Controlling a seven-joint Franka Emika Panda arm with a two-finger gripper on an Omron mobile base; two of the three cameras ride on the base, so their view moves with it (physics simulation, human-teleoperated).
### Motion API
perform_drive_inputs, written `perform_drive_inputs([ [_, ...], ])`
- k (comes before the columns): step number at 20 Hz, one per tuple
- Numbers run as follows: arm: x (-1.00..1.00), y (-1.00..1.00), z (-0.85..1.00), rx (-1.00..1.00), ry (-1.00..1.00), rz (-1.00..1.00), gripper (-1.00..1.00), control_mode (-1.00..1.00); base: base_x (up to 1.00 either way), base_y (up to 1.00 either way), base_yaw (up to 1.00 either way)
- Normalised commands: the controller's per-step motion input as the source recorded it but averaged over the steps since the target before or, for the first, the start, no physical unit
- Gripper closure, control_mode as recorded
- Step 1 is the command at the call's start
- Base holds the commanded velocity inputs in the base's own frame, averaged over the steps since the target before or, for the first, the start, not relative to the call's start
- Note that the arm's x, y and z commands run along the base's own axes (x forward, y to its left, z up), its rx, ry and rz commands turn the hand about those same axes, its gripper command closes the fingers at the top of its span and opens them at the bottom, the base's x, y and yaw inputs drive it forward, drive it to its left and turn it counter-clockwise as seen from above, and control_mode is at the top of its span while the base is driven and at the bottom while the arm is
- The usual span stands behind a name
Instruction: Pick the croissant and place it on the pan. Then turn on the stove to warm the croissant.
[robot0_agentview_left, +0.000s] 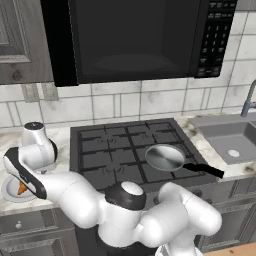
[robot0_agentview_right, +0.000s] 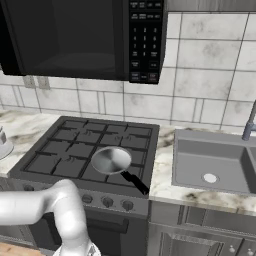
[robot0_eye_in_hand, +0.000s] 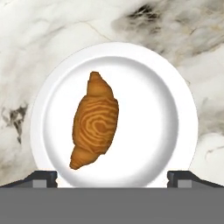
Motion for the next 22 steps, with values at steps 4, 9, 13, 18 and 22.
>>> perform_drive_inputs([
  [4,0.07,0.15,-0.13,-0.02,0.0,0.0,-1.0,-1.0,0.0,0.0,0.0],
  [9,0.08,0.08,-0.14,-0.01,0.0,0.0,-1.0,-1.0,0.0,0.0,0.0],
  [13,0.07,0.04,-0.15,-0.01,0.0,0.0,-1.0,-1.0,0.0,0.0,0.0],
  [18,0.08,0.02,-0.18,0.0,0.0,0.0,-1.0,-1.0,0.0,0.0,0.0],
  [22,0.08,0.01,-0.2,-0.01,0.0,0.0,-1.0,-1.0,0.0,0.0,0.0],
])
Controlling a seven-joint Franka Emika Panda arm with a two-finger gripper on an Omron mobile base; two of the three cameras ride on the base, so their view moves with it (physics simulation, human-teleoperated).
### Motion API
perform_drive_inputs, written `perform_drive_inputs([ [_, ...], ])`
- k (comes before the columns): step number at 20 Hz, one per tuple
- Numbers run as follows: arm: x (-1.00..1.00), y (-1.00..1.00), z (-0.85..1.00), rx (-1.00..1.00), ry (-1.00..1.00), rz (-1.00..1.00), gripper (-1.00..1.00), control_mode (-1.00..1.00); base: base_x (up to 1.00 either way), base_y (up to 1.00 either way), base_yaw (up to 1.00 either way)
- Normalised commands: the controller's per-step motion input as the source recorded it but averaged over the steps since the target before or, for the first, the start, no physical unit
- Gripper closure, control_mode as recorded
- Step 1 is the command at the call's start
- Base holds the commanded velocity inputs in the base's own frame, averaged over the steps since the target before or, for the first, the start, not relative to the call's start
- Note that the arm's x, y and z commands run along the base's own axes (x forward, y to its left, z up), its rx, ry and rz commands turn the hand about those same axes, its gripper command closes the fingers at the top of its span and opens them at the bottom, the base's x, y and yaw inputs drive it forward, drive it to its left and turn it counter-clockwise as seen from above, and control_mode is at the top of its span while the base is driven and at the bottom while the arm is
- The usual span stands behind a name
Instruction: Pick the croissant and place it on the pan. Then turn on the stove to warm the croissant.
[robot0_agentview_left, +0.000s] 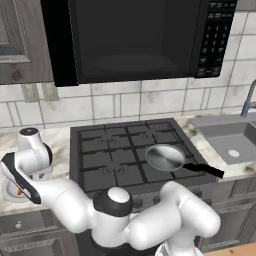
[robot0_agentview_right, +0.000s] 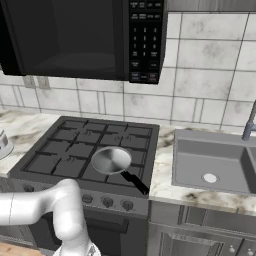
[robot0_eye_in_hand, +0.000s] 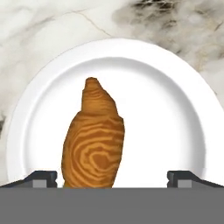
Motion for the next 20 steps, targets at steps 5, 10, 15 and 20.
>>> perform_drive_inputs([
  [5,0.09,0.05,-0.19,-0.02,0.0,0.0,-1.0,-1.0,0.0,0.0,0.0],
  [10,0.18,0.14,-0.14,-0.02,0.0,0.0,-1.0,-1.0,0.0,0.0,0.0],
  [15,0.19,0.17,-0.1,-0.02,0.0,0.0,-1.0,-1.0,0.0,0.0,0.0],
  [20,0.13,0.11,-0.11,-0.01,0.0,0.0,-1.0,-1.0,0.0,0.0,0.0],
])
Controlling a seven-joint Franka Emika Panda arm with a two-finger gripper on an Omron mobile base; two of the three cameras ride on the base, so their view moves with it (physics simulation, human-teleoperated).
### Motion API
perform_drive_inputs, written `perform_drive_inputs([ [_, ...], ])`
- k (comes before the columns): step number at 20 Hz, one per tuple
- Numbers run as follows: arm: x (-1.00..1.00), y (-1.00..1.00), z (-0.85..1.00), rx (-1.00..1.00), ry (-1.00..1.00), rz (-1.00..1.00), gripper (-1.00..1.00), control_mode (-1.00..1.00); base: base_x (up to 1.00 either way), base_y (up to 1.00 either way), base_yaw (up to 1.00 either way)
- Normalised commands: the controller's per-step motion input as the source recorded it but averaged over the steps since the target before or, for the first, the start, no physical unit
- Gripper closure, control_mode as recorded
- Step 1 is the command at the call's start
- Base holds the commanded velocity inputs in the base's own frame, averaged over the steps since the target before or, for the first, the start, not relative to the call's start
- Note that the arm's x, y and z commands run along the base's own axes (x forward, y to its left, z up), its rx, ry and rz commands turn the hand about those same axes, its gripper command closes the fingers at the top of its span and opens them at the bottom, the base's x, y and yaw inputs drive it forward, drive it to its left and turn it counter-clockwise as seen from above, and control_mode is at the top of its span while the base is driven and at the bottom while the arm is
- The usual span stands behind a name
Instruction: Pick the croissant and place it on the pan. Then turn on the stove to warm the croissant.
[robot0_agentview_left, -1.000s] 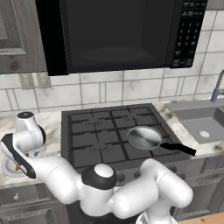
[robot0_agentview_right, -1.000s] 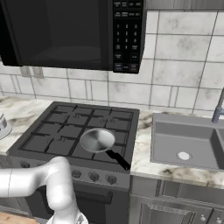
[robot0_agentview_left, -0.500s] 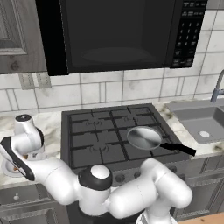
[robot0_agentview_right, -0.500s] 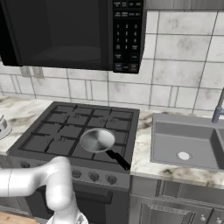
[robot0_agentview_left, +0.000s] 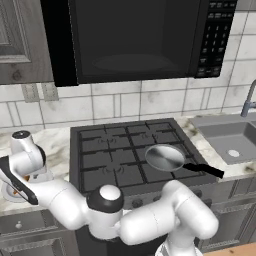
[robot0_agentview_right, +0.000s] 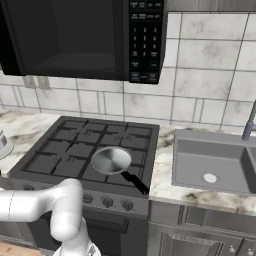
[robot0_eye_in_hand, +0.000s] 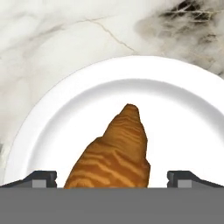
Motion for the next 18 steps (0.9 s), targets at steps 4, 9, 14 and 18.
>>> perform_drive_inputs([
  [4,0.01,0.01,-0.19,0.0,0.0,0.0,-1.0,-1.0,0.0,0.0,0.0],
  [9,0.0,0.0,-0.19,0.0,0.0,0.0,1.0,-1.0,0.0,0.0,0.0],
  [14,0.0,0.0,-0.21,0.0,0.0,0.0,1.0,-1.0,0.0,0.0,0.0],
  [18,0.0,0.0,-0.22,0.0,0.0,0.0,1.0,-1.0,0.0,0.0,0.0],
])
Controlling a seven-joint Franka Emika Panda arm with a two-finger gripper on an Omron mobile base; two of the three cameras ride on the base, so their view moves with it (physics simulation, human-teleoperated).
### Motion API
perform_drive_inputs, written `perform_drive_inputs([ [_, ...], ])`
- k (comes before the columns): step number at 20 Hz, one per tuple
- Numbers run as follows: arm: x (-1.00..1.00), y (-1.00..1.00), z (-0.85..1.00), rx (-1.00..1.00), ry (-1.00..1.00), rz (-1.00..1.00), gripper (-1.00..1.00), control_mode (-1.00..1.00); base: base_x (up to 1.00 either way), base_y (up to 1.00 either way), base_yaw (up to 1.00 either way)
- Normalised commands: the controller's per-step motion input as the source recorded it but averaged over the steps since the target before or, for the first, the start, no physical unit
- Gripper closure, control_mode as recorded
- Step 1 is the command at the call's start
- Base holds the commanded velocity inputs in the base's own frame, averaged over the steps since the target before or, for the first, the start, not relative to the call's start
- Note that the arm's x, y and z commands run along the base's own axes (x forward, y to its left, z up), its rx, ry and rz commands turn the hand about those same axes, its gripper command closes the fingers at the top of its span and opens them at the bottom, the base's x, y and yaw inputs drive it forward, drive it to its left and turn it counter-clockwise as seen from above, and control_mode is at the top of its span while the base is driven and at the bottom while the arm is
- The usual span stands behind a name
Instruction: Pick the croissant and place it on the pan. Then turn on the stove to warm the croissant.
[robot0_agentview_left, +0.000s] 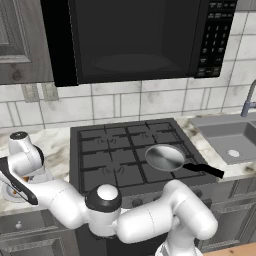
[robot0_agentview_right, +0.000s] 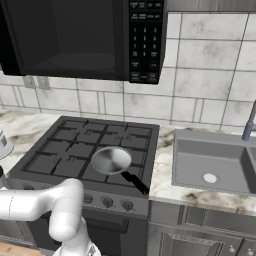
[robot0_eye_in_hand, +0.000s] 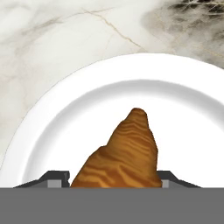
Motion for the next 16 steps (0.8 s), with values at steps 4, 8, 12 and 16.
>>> perform_drive_inputs([
  [4,-0.03,-0.01,-0.02,0.0,-0.01,0.0,1.0,-1.0,0.0,0.0,0.0],
  [8,-0.25,0.0,0.11,0.0,-0.15,-0.01,1.0,-1.0,0.0,0.0,0.0],
  [12,-0.47,-0.14,0.4,0.0,-0.29,-0.05,1.0,-1.0,0.0,0.0,0.0],
  [16,-0.5,-0.37,0.54,0.0,-0.28,-0.05,1.0,-1.0,0.0,0.0,0.0],
])
